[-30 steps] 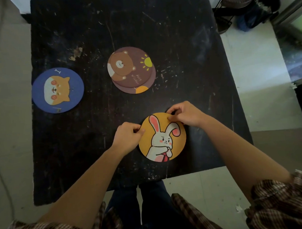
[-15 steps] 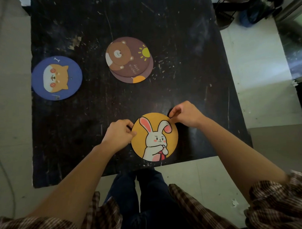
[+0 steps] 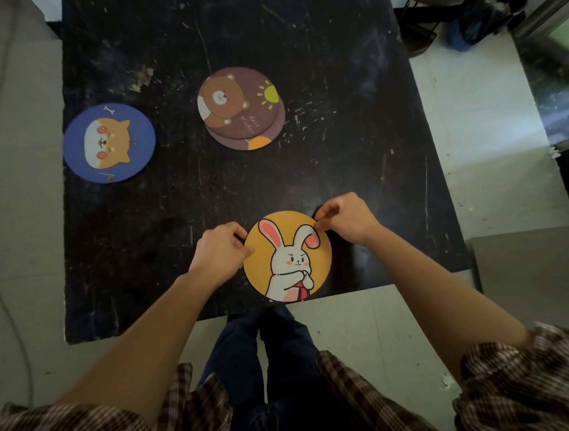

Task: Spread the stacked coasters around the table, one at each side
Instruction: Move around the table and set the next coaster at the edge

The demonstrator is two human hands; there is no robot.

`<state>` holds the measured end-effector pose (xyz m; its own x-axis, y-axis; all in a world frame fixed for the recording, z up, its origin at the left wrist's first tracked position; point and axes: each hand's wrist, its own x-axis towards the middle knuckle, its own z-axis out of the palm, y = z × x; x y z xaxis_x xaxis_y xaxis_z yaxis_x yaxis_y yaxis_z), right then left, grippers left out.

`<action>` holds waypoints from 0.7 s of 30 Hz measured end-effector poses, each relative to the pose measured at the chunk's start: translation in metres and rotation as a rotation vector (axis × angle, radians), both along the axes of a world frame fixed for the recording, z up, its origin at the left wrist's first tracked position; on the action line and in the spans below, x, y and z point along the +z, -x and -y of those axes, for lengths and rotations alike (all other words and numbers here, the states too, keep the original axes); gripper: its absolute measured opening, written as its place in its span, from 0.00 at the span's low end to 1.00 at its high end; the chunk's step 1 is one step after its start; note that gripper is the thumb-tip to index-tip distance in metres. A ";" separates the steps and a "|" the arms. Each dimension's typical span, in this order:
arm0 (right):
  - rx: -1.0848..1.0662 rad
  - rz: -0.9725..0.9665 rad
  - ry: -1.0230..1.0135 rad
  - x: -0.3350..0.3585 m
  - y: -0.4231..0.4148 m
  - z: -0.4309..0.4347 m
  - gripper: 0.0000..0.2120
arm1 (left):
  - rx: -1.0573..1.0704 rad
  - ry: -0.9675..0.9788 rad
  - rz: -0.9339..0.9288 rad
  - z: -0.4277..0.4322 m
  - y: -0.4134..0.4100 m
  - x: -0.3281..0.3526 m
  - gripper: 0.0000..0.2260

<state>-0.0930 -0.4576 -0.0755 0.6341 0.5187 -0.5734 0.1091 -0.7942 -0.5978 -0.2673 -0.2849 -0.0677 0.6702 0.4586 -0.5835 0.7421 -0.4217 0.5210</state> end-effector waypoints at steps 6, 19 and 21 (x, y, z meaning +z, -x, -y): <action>-0.069 0.038 -0.032 -0.004 0.006 0.004 0.04 | -0.005 -0.041 -0.016 0.002 -0.001 -0.004 0.10; -0.112 0.124 -0.027 -0.007 0.018 0.005 0.03 | -0.053 -0.120 -0.085 0.003 -0.008 -0.006 0.15; -0.126 0.119 -0.017 -0.007 0.020 0.005 0.03 | -0.071 -0.111 -0.082 0.004 -0.011 -0.004 0.15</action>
